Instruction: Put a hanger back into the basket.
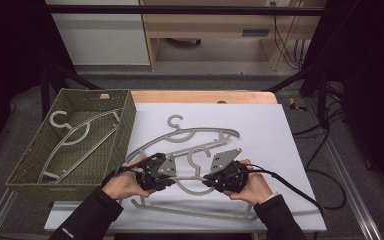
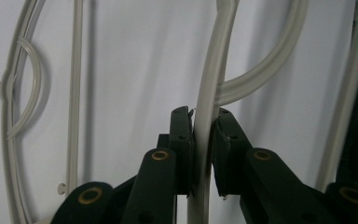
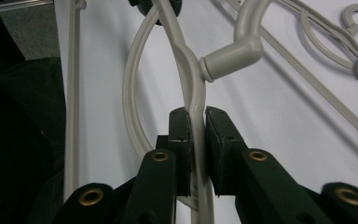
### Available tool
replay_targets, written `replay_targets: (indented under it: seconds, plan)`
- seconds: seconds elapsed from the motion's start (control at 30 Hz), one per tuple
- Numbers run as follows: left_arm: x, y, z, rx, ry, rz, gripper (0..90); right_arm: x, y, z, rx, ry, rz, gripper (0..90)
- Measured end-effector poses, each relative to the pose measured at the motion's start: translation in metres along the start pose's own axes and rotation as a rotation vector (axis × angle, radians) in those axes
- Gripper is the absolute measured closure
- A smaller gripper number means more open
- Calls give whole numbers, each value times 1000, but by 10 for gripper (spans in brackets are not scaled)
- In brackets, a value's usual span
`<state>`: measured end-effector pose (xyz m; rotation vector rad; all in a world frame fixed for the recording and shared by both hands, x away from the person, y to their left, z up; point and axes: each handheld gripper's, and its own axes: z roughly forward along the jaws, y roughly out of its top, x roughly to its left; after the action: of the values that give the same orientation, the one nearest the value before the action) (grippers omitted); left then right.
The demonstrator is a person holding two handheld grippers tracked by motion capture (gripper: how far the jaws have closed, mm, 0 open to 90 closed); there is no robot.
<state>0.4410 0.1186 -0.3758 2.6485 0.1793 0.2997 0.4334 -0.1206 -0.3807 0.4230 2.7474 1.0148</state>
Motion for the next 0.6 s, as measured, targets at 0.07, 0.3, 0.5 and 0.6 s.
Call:
replay_targets:
  seconds: [0.07, 0.3, 0.5, 0.6]
  plan:
    - [-2, 0, 0, -4, -4, -4, 805, 0, 0, 0, 1, -5, -4, 794]
    - [-7, -2, -4, -37, -9, -36, 814, -2, 1, -3, -14, -6, 11, 766]
    - [-10, -5, -7, -72, 5, -86, 816, -4, 1, -7, -39, -23, 42, 701]
    - [-9, -7, -8, -70, 36, -116, 815, -5, 2, -15, -95, -54, 71, 619]
